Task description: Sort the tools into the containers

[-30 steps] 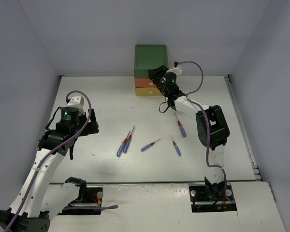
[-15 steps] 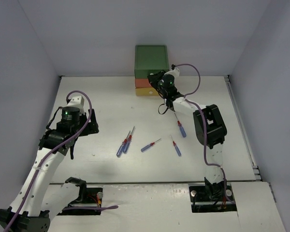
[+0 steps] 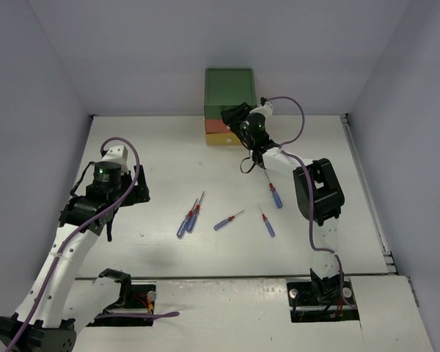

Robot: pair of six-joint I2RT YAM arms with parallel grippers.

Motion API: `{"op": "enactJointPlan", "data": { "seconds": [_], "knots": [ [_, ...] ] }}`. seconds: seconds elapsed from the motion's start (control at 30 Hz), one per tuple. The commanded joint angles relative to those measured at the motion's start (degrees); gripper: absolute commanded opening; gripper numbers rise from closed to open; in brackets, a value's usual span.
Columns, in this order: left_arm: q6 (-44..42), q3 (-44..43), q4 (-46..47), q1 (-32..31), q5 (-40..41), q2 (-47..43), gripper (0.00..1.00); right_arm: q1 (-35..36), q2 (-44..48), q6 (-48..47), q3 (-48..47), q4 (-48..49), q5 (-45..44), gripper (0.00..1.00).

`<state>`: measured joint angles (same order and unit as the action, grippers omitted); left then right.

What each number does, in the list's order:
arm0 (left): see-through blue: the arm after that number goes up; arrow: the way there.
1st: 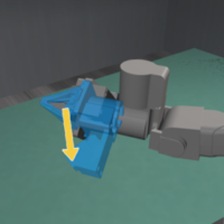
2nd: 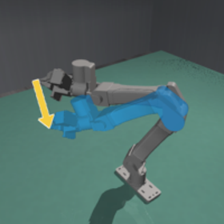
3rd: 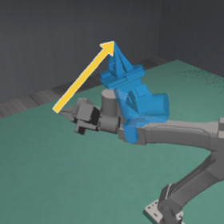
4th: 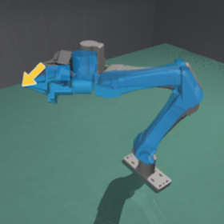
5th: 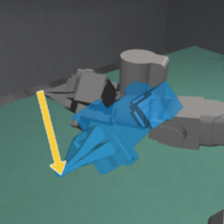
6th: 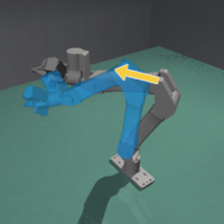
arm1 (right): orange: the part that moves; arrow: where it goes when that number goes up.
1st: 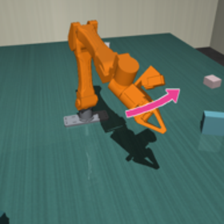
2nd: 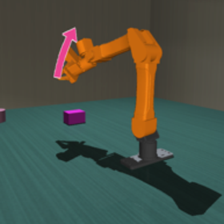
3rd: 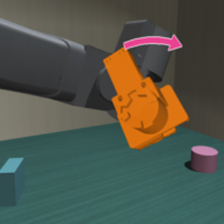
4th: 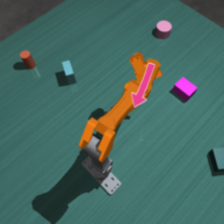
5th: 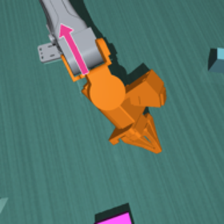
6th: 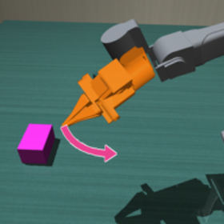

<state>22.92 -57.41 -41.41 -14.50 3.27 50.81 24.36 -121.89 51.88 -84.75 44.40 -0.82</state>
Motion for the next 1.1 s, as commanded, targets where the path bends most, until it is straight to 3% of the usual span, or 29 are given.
{"op": "enactJointPlan", "data": {
  "seconds": [0.0, 0.23, 0.83, 1.07],
  "knots": [
    [-0.8, -0.9, 1.2, 0.0, 0.7, -0.1, 0.75, -1.5, 3.9, -0.4, -0.8, 7.5, -3.6, 0.46],
    [-0.6, -0.5, 1.3, 0.0, 0.7, -0.2, 0.75, -1.7, 4.5, 0.0, -0.6, 7.7, -4.5, 0.39],
    [0.4, -0.5, 1.5, 0.0, 0.5, 0.7, 0.75, -2.0, 6.7, 1.1, 0.4, 8.7, -5.8, 0.43],
    [0.7, -0.4, 1.5, 0.0, 0.6, 0.9, 0.75, -2.2, 6.6, 1.3, 0.0, 9.5, -4.8, 0.39]
  ]
}}
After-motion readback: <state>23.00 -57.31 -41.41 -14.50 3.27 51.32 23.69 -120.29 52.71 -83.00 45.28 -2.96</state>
